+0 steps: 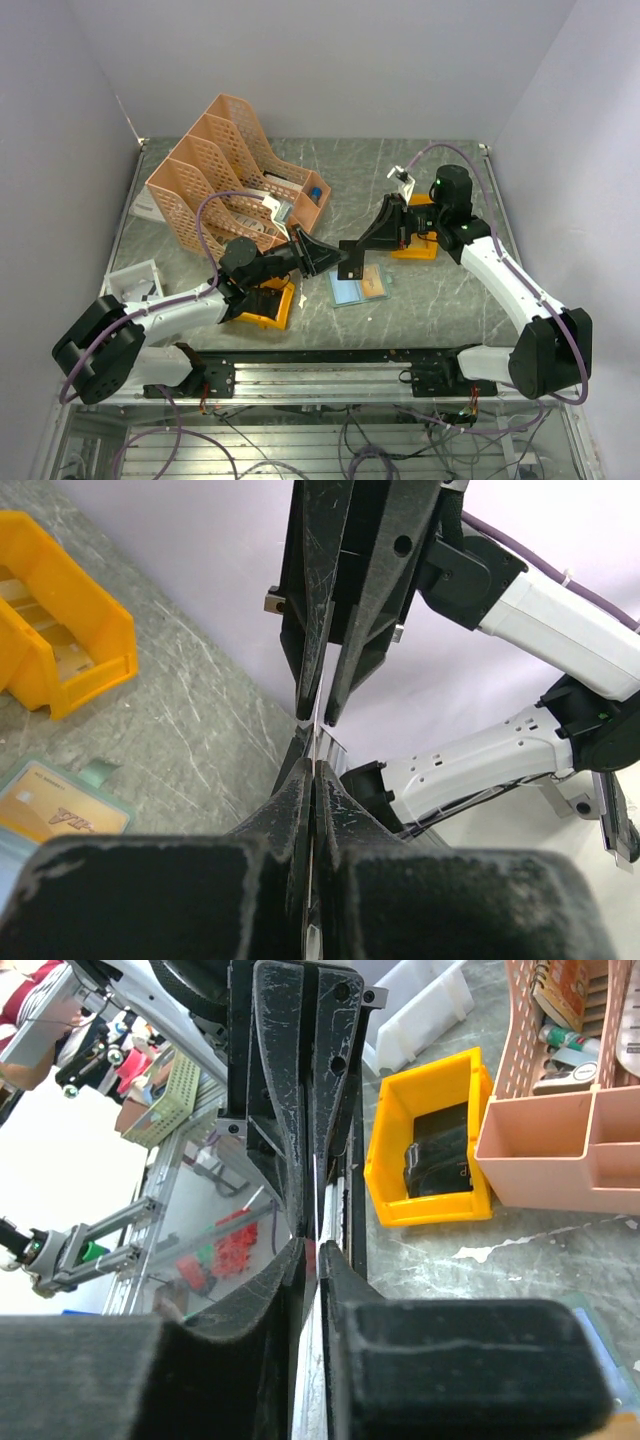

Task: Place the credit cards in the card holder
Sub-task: Insert the credit card into the card holder.

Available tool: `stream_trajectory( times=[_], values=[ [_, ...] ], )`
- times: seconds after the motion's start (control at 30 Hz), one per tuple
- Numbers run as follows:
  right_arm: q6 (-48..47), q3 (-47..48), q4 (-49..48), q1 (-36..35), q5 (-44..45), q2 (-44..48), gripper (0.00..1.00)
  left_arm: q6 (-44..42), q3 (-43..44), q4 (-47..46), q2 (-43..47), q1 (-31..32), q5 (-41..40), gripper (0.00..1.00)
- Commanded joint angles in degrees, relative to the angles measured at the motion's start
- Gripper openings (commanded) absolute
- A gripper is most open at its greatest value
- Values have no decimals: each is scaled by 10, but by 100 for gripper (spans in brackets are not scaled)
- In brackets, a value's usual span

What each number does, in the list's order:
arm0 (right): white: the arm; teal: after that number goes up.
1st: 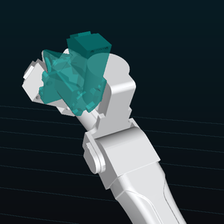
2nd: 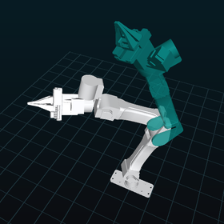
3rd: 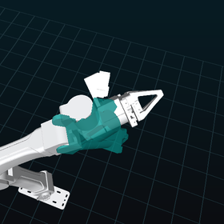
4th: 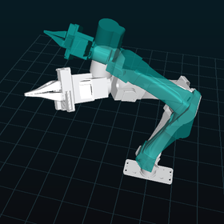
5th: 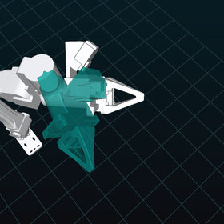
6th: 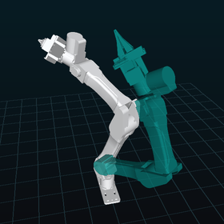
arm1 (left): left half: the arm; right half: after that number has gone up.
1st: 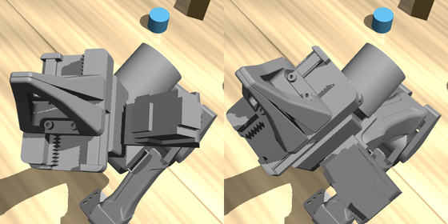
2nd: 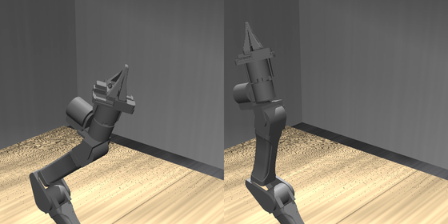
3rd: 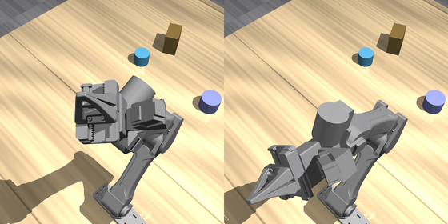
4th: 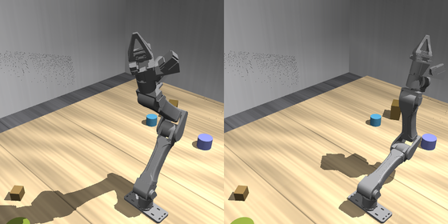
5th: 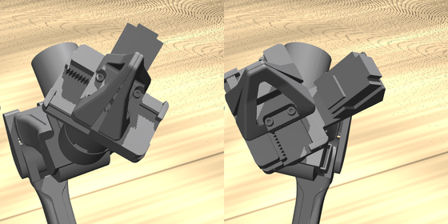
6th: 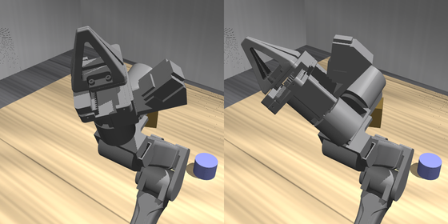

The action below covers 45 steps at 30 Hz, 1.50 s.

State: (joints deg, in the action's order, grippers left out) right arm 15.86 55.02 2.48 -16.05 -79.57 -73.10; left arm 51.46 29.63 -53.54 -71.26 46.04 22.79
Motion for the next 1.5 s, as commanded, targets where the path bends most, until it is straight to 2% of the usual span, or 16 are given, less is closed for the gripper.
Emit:
stream_trajectory(
  times=[0.0,0.03,0.13,0.3,0.47,0.57,0.67,0.87,0.97,1.13,1.27,1.47],
  values=[
    [15,-9,-25,-4,-13,12,6,-9,20,-33,-5,6,3,7],
    [17,-9,-27,-4,-14,11,0,-9,20,-31,-5,6,3,7],
    [20,-11,-32,-4,-16,12,0,-11,19,-25,-2,6,-2,9],
    [1,-20,-26,3,-13,13,0,-35,15,46,36,6,-41,34],
    [-181,0,144,30,62,13,0,-66,-24,165,130,6,-128,52],
    [-234,-8,196,44,101,13,0,-55,-68,181,184,5,-168,70],
    [-255,-28,210,60,110,1,0,-41,-98,195,214,5,-176,81],
    [-292,-57,222,91,110,-45,0,-44,-71,287,210,7,-152,83],
    [-318,-52,241,97,115,-74,0,-67,-48,336,201,20,-174,82],
    [-352,-41,270,116,110,-115,0,-66,-40,323,167,43,-190,77],
    [-370,-29,292,124,115,-147,0,-57,-37,308,121,75,-224,77],
    [-401,-13,321,123,118,-202,0,-65,7,339,38,125,-289,73]
  ],
)
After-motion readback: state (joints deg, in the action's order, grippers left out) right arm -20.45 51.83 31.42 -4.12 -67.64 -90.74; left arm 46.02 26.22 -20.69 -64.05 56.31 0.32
